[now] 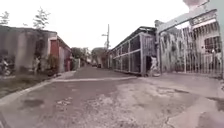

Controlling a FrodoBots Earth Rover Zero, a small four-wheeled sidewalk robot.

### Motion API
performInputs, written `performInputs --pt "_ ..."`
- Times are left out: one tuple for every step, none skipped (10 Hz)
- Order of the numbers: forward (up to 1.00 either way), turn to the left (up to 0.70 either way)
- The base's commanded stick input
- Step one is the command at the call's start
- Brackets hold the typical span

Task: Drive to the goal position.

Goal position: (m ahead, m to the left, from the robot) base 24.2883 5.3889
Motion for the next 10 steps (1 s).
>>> performInputs --pt "0.7 0.0" --pt "0.7 0.0" --pt "0.7 0.0" --pt "0.7 0.0" --pt "0.7 0.0" --pt "0.7 0.0" --pt "0.7 0.0" --pt "0.7 0.0" --pt "0.7 0.0" --pt "0.7 0.0"
